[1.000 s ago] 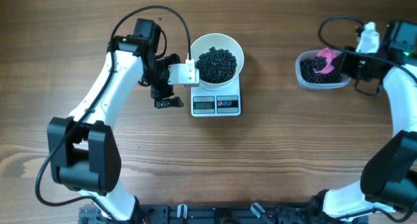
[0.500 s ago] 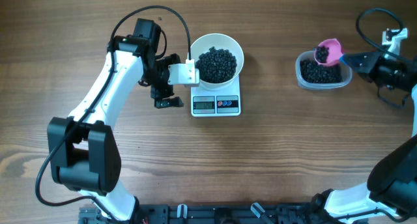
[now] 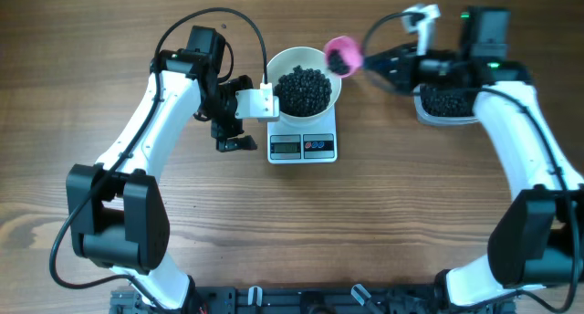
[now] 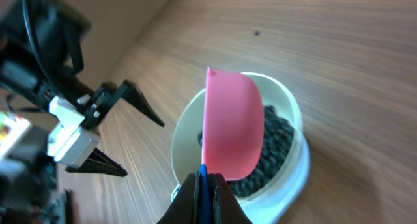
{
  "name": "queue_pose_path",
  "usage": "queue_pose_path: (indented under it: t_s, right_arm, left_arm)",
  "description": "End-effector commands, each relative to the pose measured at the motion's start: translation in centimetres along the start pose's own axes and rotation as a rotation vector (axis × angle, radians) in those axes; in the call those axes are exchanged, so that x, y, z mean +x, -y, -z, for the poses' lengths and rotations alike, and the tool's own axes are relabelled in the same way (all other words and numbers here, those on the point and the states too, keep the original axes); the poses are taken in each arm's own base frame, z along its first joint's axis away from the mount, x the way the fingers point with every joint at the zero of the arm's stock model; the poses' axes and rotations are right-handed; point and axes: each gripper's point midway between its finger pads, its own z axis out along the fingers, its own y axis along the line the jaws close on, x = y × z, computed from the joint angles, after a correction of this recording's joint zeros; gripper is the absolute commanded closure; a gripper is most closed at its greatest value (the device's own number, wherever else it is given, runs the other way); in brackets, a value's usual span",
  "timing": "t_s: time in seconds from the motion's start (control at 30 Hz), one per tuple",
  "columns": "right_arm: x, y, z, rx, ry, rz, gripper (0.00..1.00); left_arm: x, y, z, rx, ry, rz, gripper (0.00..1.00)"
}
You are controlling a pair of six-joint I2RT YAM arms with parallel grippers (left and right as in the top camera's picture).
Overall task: Scoop item into bowl and weigh 150g on scale
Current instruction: 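Carry the scoop with the right gripper to the bowl and pour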
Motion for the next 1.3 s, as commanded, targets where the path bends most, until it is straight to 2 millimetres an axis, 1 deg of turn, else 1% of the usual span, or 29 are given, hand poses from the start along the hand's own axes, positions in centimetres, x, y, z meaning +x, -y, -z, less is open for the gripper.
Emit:
queue_pose_path:
  t_s: [0.0,0.07,0.13,0.2,0.23,0.3,0.37,0.43,0.47,0.57,0.67,0.73,0.8,0.9,1.0,1.07,1.1,1.13,1.27]
  right_arm:
    - [-0.9,-0.7,-2.3,0.089,-0.021,0.183,0.96]
    - [-1.5,-2.0,-3.9,0.090,-0.017,0.293,0.96]
    - [-1.5,-2.4,-4.7,0.118,-0.027,0.353,0.96]
    - [-1.8,-2.3,-5.0,0.200,-0.043,0.462,0.96]
    - [-2.5,-2.2,-4.8,0.257,-0.045,0.543,0.96]
    - [-4.5,-2.1,-3.5,0.368,-0.029,0.647,0.96]
    - [-6.7,-2.7,-1.9,0.442,-0.004,0.769,0.96]
    - [-8.2,-3.8,-0.8,0.464,0.015,0.909,0.96]
    - [-8.7,-4.3,-0.4,0.470,0.033,0.933,0.96]
    - [-8.8,-5.3,-0.5,0.451,0.042,0.947,0.96]
    - [-7.9,-6.6,-1.7,0.419,0.000,1.047,0.95]
    - [-7.6,-6.0,-1.7,0.456,-0.036,1.072,0.96]
    - [-7.6,-5.7,-1.5,0.476,-0.043,1.063,0.96]
    - [-7.3,-5.6,-1.5,0.473,-0.053,1.042,0.96]
    - [-6.8,-4.0,-0.7,0.493,-0.032,0.800,0.96]
    - [-5.3,-1.7,0.8,0.524,-0.073,0.643,0.96]
    - [-4.7,-1.0,1.4,0.535,-0.090,0.597,0.96]
    - [-4.0,0.3,2.5,0.557,-0.108,0.516,0.96]
    - [-1.0,4.1,6.7,0.640,-0.150,0.220,0.96]
  left_arm:
    - [-0.6,0.1,-0.1,0.009,0.026,0.004,0.00]
    - [-0.6,0.1,-0.1,0.009,0.026,0.004,0.00]
    - [-0.6,0.1,-0.1,0.009,0.026,0.004,0.00]
    - [-0.6,0.1,-0.1,0.009,0.026,0.004,0.00]
    - [-0.6,0.1,-0.1,0.009,0.026,0.004,0.00]
    - [-0.6,0.1,-0.1,0.009,0.026,0.004,0.00]
    - [-0.6,0.1,-0.1,0.008,0.026,0.004,0.00]
    - [-0.6,0.1,-0.1,0.009,0.026,0.004,0.00]
    - [-0.6,0.1,-0.1,0.009,0.026,0.004,0.00]
    - [-0.6,0.1,-0.1,0.009,0.026,0.004,0.00]
    - [-0.6,0.1,-0.1,0.009,0.026,0.004,0.00]
    - [-0.6,0.1,-0.1,0.009,0.026,0.004,0.00]
    - [-0.6,0.1,-0.1,0.009,0.026,0.004,0.01]
    - [-0.6,0.1,-0.1,0.009,0.026,0.004,0.00]
    - [-0.6,0.1,-0.1,0.009,0.026,0.004,0.00]
    - [-0.6,0.1,-0.1,0.009,0.026,0.004,0.00]
    - [-0.6,0.1,-0.1,0.009,0.026,0.004,0.00]
    - [-0.6,0.1,-0.1,0.009,0.026,0.004,0.00]
    - [-0.6,0.1,-0.1,0.009,0.026,0.004,0.00]
